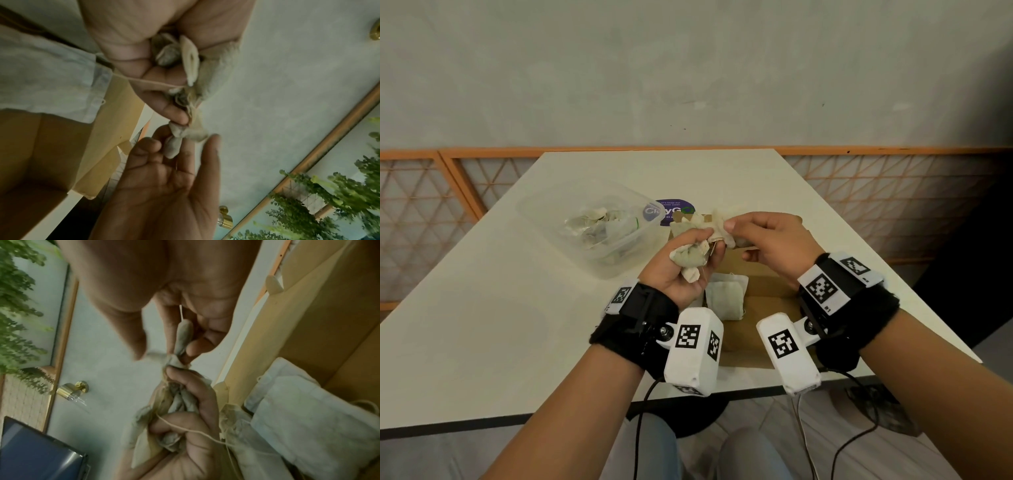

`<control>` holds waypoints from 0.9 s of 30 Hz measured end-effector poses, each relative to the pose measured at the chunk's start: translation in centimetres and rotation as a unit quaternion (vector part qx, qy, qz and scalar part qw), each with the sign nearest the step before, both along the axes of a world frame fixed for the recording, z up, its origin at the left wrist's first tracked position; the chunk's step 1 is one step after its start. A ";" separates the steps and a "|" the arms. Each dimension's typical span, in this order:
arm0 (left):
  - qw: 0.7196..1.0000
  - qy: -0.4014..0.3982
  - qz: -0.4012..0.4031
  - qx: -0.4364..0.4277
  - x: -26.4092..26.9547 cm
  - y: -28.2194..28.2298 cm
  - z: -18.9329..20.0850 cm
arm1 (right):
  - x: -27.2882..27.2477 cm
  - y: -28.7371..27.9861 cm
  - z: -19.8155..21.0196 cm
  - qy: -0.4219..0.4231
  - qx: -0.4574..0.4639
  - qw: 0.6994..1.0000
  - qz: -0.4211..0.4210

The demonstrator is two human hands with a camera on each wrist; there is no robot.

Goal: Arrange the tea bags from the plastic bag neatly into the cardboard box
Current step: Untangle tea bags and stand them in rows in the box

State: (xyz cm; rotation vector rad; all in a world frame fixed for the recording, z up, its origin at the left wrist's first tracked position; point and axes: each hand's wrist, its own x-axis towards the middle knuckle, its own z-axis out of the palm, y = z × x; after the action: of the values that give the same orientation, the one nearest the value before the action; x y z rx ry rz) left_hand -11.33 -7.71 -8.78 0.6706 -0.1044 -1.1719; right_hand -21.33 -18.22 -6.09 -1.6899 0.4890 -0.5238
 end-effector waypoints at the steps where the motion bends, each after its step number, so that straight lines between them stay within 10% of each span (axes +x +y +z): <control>1: 1.000 0.003 0.003 -0.001 0.1 0.0 0.0 | -0.1 0.0 0.0 0.007 -0.014 1.000 0.012; 6: 1.000 -0.012 0.013 -0.011 0.2 0.1 -0.1 | 0.1 -0.4 0.3 -0.001 -0.081 0.996 -0.031; 14: 0.997 -0.034 0.062 0.026 0.5 -0.2 -0.7 | 0.6 -0.9 2.3 -0.043 0.083 0.994 0.052; 27: 0.995 -0.068 0.028 -0.075 -0.4 0.3 0.3 | 2.4 -2.0 -0.1 0.055 -0.106 0.990 -0.069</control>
State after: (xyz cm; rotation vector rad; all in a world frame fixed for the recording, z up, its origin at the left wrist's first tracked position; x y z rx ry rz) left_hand -11.71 -7.39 -8.45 0.6167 -0.2836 -1.0528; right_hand -18.90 -20.27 -6.14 -1.9042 0.6515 -0.6026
